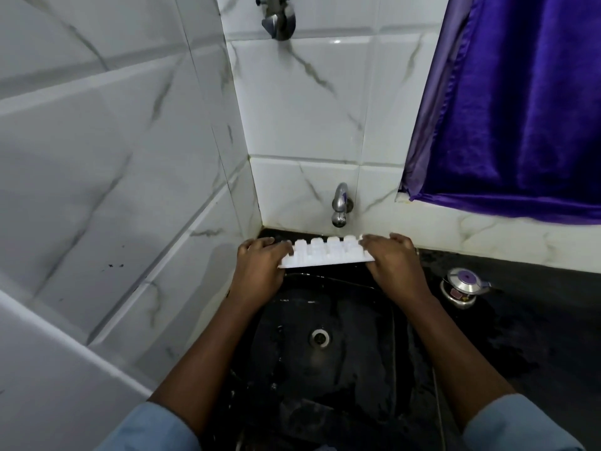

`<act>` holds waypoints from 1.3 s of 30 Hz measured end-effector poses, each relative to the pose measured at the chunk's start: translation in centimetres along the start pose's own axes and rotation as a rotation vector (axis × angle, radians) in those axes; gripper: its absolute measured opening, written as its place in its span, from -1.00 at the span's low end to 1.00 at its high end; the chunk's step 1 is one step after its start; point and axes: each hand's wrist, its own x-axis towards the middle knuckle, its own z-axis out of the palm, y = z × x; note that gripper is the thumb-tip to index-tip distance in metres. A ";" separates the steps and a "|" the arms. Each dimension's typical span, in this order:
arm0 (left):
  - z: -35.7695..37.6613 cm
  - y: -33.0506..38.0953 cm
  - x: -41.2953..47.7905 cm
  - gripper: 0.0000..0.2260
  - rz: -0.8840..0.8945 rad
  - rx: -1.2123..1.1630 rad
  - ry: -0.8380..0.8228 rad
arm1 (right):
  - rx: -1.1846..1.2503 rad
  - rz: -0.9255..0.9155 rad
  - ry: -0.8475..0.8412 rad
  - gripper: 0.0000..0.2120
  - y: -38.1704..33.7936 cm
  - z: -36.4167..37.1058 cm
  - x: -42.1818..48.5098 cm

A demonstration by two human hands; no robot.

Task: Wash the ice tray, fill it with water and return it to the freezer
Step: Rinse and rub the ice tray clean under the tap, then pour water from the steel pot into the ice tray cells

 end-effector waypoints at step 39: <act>4.5 -0.6 -0.8 -0.67 -0.357 -1.171 -0.306 | 0.516 0.571 -0.066 -0.51 -0.6 -2.6 -7.1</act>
